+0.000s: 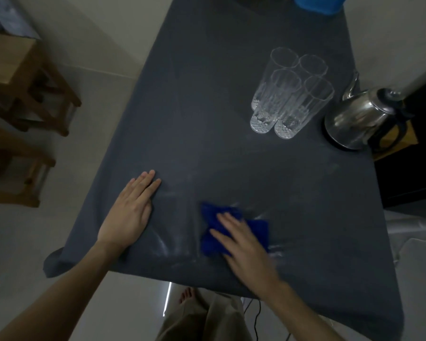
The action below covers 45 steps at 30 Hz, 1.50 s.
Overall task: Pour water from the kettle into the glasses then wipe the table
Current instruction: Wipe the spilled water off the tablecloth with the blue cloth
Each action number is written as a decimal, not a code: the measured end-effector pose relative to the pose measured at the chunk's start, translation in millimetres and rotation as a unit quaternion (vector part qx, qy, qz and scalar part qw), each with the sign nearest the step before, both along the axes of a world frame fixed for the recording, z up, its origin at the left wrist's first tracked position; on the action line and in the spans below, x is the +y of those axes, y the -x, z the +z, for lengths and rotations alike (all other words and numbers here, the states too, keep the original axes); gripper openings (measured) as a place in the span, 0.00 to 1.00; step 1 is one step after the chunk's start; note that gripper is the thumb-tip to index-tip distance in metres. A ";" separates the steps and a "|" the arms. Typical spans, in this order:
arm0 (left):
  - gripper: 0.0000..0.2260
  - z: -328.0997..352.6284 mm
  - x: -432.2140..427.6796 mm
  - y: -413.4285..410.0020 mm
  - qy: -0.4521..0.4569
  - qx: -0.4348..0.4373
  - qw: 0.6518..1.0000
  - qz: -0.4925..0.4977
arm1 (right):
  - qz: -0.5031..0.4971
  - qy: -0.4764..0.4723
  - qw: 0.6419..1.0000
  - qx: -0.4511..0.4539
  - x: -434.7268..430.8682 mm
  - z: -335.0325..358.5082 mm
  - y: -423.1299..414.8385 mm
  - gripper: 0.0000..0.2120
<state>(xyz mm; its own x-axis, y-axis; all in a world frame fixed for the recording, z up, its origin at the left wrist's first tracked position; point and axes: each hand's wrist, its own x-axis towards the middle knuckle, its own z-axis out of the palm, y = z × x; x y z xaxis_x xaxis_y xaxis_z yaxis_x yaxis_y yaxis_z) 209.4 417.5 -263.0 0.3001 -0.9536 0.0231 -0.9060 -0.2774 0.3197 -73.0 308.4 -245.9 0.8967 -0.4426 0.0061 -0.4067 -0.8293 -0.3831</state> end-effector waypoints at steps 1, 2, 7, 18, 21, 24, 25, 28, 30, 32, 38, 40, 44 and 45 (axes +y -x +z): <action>0.23 -0.2 0.6 0.0 -0.001 0.002 1.000 0.000 | 0.026 0.002 1.000 0.006 11.8 1.1 -22.2 0.25; 0.23 -0.2 0.9 0.1 -0.003 0.003 1.000 -0.001 | 0.046 -0.007 0.999 0.008 22.4 1.8 -41.7 0.24; 0.23 1.5 0.3 0.5 -0.006 0.004 1.000 0.000 | 0.113 -0.037 0.993 0.019 45.5 -5.5 -76.5 0.23; 0.23 0.9 0.3 1.1 -0.007 0.000 1.000 0.005 | -0.087 0.000 0.996 0.033 -65.8 7.4 172.0 0.24; 0.23 1.4 0.1 1.7 -0.006 -0.001 1.000 0.001 | -0.247 0.010 0.969 0.022 -84.7 7.9 195.3 0.22; 0.23 0.6 -0.1 0.9 -0.005 0.002 1.000 0.002 | -0.375 -0.012 0.926 -0.036 -72.7 -4.0 164.8 0.21; 0.23 0.4 -0.1 0.9 -0.005 0.002 1.000 0.003 | -0.401 -0.018 0.914 -0.051 -65.4 -7.6 150.9 0.20; 0.23 0.6 0.1 1.5 -0.004 0.001 1.000 0.004 | -0.410 -0.020 0.909 -0.074 -45.8 -14.2 108.6 0.19; 0.23 0.9 0.4 1.5 -0.004 0.001 1.000 0.003 | -0.367 -0.024 0.927 -0.079 -33.2 -15.7 72.7 0.18; 0.23 1.0 0.3 1.3 -0.003 0.003 1.000 0.002 | -0.299 -0.043 0.951 -0.063 -11.0 -13.5 30.7 0.19; 0.24 0.3 0.4 -0.4 -0.009 0.007 1.000 -0.002 | -0.014 -0.018 1.000 0.008 65.7 -9.1 -57.6 0.24; 0.23 0.4 0.1 -0.4 -0.009 0.007 1.000 -0.002 | 0.083 -0.027 0.996 0.033 60.0 -6.4 -46.3 0.25; 0.23 1.0 -0.1 0.3 -0.010 0.005 1.000 0.003 | 0.191 0.028 0.981 0.036 16.4 -10.0 7.9 0.26; 0.23 1.2 0.2 0.4 -0.009 0.006 1.000 0.003 | 0.188 0.036 0.981 0.033 1.9 -11.3 24.9 0.25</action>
<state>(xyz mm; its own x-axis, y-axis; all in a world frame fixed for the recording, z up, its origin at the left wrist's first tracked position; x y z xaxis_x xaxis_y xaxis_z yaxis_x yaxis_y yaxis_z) 209.0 417.6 -261.8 0.3058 -0.9521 0.0021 -0.9003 -0.2885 0.3258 -97.9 310.2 -257.2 0.9960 -0.0811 -0.0385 -0.0889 -0.9497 -0.3004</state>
